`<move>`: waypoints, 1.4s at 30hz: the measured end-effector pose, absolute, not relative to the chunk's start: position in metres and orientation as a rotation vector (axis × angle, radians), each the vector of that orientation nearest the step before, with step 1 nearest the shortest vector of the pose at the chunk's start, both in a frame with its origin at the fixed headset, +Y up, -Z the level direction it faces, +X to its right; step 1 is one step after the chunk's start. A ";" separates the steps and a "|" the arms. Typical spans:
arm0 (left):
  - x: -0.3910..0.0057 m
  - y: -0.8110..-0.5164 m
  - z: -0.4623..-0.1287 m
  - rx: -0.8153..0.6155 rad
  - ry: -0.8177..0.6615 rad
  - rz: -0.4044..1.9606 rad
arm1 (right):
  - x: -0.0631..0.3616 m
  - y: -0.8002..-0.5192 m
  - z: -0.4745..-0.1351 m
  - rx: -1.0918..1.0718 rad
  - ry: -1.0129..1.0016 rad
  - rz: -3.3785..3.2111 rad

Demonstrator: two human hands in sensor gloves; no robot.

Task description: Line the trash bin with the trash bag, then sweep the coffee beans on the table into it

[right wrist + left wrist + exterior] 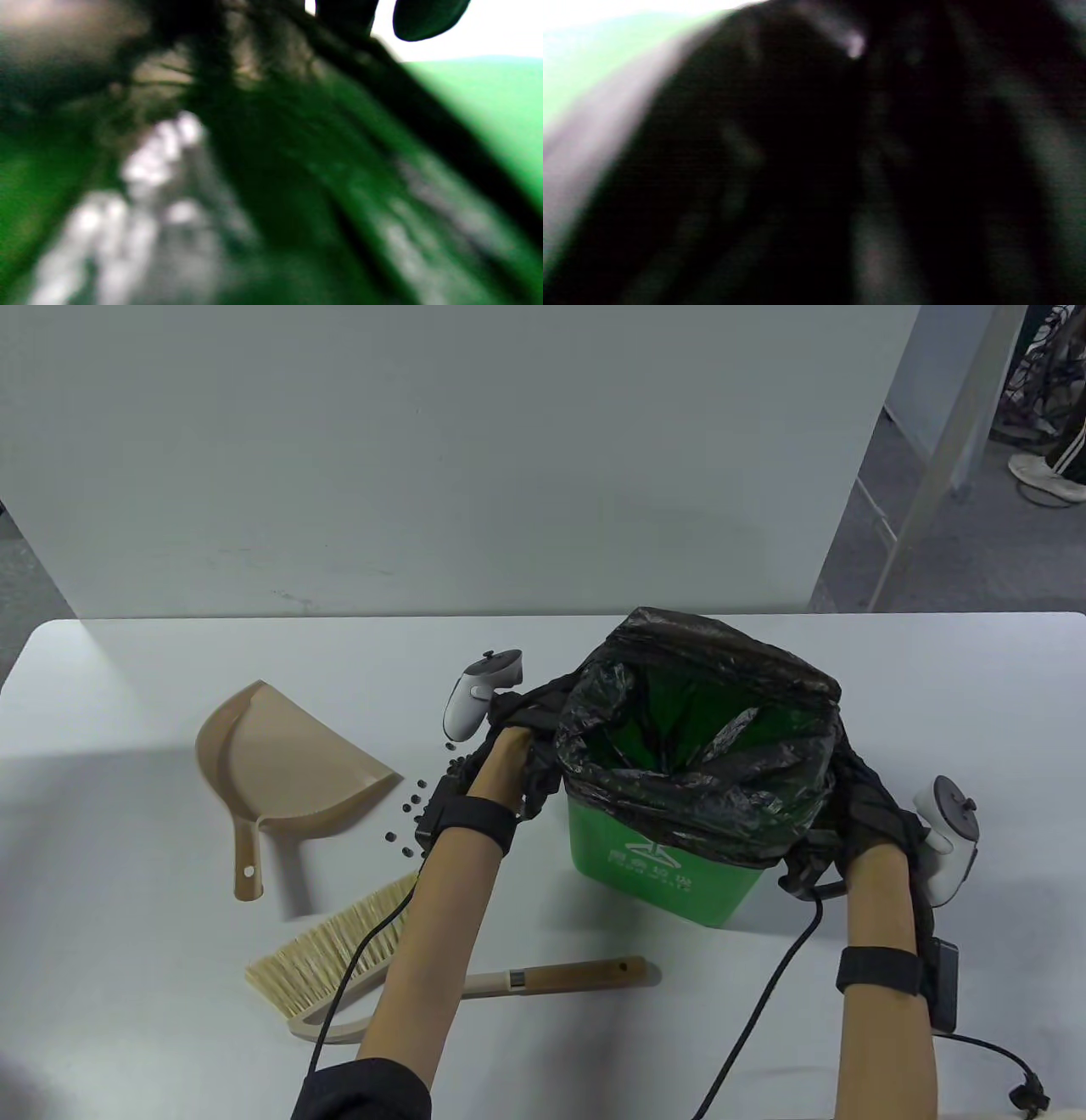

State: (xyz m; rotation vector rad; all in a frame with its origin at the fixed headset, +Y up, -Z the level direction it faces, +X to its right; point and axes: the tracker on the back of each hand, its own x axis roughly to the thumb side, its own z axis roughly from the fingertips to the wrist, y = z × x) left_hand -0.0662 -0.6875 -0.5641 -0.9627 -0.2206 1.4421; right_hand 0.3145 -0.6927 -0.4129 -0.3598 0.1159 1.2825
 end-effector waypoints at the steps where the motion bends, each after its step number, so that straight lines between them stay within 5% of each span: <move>1: -0.067 -0.686 -0.565 -0.955 -0.222 1.441 | 0.315 -0.691 -0.412 -0.369 0.112 1.300; 7: -0.059 -0.692 -0.565 -1.019 -0.354 1.604 | 0.312 -0.689 -0.414 -0.407 0.086 1.359; 20: -0.061 -0.694 -0.571 -1.053 -0.228 1.472 | 0.312 -0.691 -0.414 -0.420 0.095 1.382; 29: -0.054 -0.696 -0.570 -1.055 -0.384 1.607 | 0.313 -0.697 -0.414 -0.530 0.111 1.544; 39: -0.064 -0.703 -0.571 -1.062 -0.195 1.473 | 0.314 -0.710 -0.411 -0.558 0.125 1.534; 42: -0.075 -0.703 -0.571 -0.966 -0.149 1.341 | 0.313 -0.709 -0.406 -0.504 0.059 1.428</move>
